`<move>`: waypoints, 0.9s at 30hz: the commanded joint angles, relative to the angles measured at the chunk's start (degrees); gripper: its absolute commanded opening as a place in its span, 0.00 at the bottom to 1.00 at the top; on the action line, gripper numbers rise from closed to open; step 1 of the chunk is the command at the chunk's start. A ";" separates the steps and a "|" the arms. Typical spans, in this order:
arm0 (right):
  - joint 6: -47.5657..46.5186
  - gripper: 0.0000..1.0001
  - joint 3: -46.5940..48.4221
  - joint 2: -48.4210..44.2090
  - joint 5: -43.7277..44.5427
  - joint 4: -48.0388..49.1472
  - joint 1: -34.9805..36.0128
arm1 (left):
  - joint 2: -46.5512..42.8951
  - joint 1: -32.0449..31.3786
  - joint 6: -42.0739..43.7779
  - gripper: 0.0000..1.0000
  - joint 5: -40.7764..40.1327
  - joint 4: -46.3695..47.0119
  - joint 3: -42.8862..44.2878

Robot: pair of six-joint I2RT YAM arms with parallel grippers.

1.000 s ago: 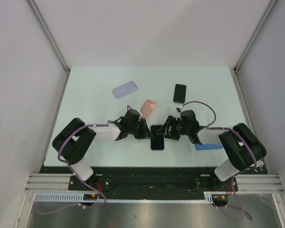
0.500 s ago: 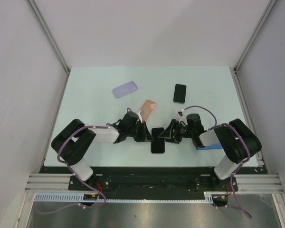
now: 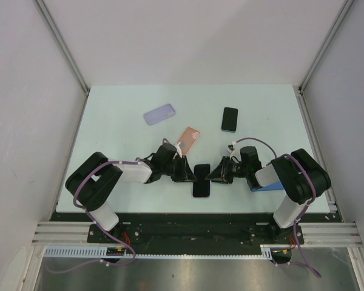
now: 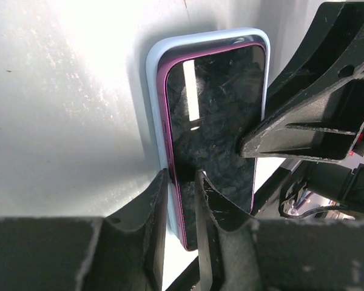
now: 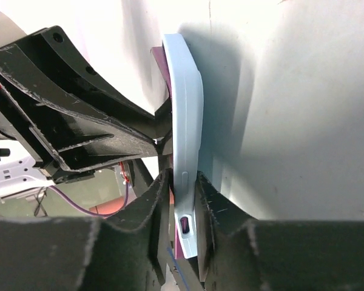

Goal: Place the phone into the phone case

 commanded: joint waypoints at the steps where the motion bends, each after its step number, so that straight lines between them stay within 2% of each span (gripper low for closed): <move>1: 0.02 0.13 0.90 -0.31 -3.79 5.72 -0.06 | -1.28 -1.77 -0.95 0.27 5.32 0.37 -1.63; 3: -0.33 0.04 0.82 -0.92 -4.40 5.90 -0.24 | -3.82 -0.98 -0.87 0.30 5.67 -0.59 -2.07; 5: -0.59 0.00 0.90 -1.53 -4.93 5.81 -0.33 | -6.28 0.60 -0.08 0.39 5.93 -2.00 -2.42; 8: 0.62 0.00 0.91 -3.20 -6.94 6.77 -0.33 | -12.26 2.71 2.29 0.49 5.15 -6.48 -2.43; 11: 4.48 0.00 0.91 -4.08 -11.23 12.56 -0.24 | -18.85 5.09 4.93 0.56 4.18 -10.53 -3.12; 13: 10.54 0.00 0.82 -3.91 -13.62 20.20 -0.33 | -24.12 7.28 5.90 0.60 5.66 -11.58 -4.61; 17: 22.14 0.00 -0.41 -3.74 -17.31 36.10 -0.16 | -33.17 10.54 7.31 0.63 9.27 -14.83 -5.76; 18: 25.47 0.00 -0.67 -3.47 -17.67 44.92 -0.16 | -36.67 11.58 7.48 0.64 9.88 -15.97 -5.85; 20: 34.44 0.00 -0.50 -1.81 -18.38 53.32 0.02 | -39.94 12.64 7.49 0.65 11.81 -16.16 -6.29; 24: 35.00 0.00 0.11 -3.64 -18.47 53.80 2.39 | -45.92 13.79 5.21 0.66 14.19 -13.27 -7.61; 27: 35.79 0.00 0.55 -5.92 -18.38 53.80 5.11 | -46.20 13.88 3.27 0.66 14.98 -9.32 -9.19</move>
